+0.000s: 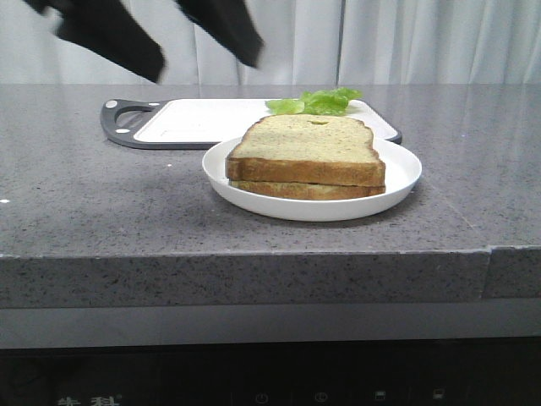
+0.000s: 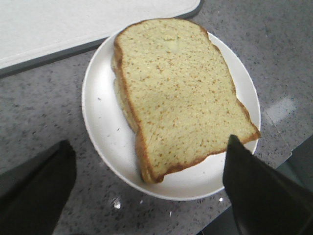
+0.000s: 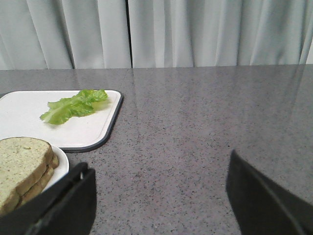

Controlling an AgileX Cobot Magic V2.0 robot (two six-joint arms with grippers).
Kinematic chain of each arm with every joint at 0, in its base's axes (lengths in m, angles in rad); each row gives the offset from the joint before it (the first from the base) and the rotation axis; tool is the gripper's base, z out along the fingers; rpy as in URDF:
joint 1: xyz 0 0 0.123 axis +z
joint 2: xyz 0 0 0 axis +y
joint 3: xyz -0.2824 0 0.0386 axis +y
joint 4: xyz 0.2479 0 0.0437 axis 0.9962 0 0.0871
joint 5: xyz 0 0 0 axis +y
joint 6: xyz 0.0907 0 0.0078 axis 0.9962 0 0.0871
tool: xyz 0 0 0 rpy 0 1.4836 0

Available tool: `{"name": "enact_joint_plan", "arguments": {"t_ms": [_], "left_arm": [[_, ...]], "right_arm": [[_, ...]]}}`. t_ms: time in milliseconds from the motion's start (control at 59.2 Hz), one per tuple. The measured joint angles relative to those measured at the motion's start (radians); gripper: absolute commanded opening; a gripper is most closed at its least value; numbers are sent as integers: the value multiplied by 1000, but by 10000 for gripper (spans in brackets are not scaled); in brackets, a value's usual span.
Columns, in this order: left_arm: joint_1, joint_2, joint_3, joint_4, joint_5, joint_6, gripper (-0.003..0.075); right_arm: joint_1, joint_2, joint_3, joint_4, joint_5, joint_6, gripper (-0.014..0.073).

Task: Left arm grabs bread, right arm adds lettuce
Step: 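Lower the left gripper onto the top bread slice and close it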

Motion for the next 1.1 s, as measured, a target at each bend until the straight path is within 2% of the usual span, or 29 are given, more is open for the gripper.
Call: {"name": "enact_joint_plan", "arguments": {"t_ms": [186, 524, 592, 727, 828, 1099], "left_arm": [[-21, 161, -129, -6, 30, 0, 599], [-23, 281, -196, -15, 39, 0, 594], [-23, 285, -197, -15, 39, 0, 547], [-23, 287, -199, -17, 39, 0, 382], [-23, 287, -201, -17, 39, 0, 304], [-23, 303, -203, -21, 35, 0, 290]], "right_arm": [[0, 0, 0, 0, 0, 0, 566], [0, 0, 0, 0, 0, 0, 566], [0, 0, 0, 0, 0, 0, 566], [0, 0, 0, 0, 0, 0, 566], [0, 0, 0, 0, 0, 0, 566], [0, 0, 0, 0, 0, 0, 566]]}}
